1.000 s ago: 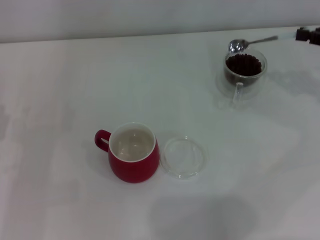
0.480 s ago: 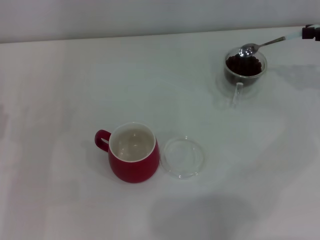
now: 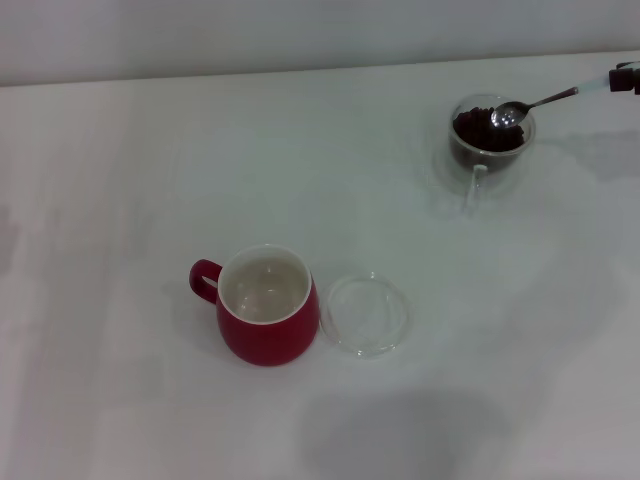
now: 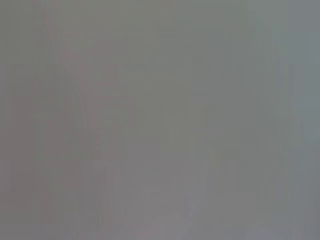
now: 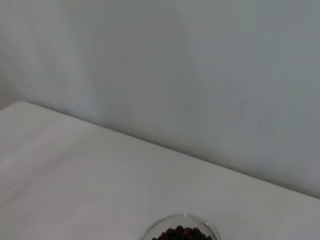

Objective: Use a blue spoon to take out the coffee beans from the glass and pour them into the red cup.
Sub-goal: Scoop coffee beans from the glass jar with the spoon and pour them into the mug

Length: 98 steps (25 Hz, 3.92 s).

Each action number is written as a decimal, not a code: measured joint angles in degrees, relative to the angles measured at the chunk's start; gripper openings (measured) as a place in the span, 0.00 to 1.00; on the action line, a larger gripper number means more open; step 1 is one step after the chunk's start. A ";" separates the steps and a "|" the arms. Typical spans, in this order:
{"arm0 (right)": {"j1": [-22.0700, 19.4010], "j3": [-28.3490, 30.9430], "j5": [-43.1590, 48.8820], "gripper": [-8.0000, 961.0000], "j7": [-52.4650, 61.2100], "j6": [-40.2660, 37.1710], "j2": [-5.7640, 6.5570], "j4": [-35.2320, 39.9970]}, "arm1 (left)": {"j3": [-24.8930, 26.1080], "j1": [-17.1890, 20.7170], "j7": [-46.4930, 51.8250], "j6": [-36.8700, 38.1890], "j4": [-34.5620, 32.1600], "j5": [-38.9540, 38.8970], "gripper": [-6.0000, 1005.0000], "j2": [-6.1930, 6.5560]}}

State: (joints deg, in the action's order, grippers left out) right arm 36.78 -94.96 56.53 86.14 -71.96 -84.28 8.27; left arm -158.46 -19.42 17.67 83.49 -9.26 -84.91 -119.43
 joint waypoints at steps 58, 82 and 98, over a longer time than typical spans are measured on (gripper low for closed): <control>3.86 0.13 9.92 0.16 29.96 -1.95 -0.52 1.23 | -0.01 -1.71 -0.25 0.52 0.74 -0.17 0.89 0.35; 0.89 3.99 9.63 0.16 36.23 -2.67 -1.17 0.89 | -0.01 -1.50 -0.33 0.62 1.70 -0.17 0.89 0.34; 0.10 6.93 9.75 0.16 38.67 -2.50 -2.32 0.78 | -0.01 -1.41 -0.33 0.60 2.77 -0.17 0.89 0.34</control>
State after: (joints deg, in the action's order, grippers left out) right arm 36.88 -88.03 66.27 124.81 -74.46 -86.60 9.05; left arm -158.47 -20.83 17.34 84.09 -6.48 -85.07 -119.09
